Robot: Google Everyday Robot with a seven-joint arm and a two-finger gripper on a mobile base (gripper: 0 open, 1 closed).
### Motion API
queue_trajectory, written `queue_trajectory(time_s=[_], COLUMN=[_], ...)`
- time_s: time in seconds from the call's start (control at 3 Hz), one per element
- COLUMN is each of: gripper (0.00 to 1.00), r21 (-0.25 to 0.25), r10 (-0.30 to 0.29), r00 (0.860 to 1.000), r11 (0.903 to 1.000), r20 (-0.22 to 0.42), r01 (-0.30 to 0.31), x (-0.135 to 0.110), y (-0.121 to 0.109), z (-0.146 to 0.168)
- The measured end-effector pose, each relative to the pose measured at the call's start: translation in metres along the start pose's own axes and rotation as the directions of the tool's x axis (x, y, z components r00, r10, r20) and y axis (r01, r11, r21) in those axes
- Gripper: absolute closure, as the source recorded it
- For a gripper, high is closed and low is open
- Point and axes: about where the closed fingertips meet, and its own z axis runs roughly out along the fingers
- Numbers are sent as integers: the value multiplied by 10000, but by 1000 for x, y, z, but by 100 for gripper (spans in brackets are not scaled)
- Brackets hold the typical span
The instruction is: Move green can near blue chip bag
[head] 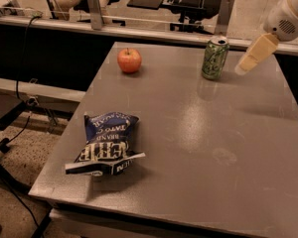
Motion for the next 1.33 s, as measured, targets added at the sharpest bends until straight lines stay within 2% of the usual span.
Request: queue_trajectory(time_s=[0.33, 0.67, 1.33], gripper=[0, 0, 0], r21=[-68, -162, -516], r10=[607, 970, 1129], r00=[9976, 9933, 9871], r11=[9981, 9952, 9929], r20=[320, 629, 1135], r01=[-605, -961, -1076], x=[-8, -20, -43], y=[-22, -35, -38], z=[25, 47, 70])
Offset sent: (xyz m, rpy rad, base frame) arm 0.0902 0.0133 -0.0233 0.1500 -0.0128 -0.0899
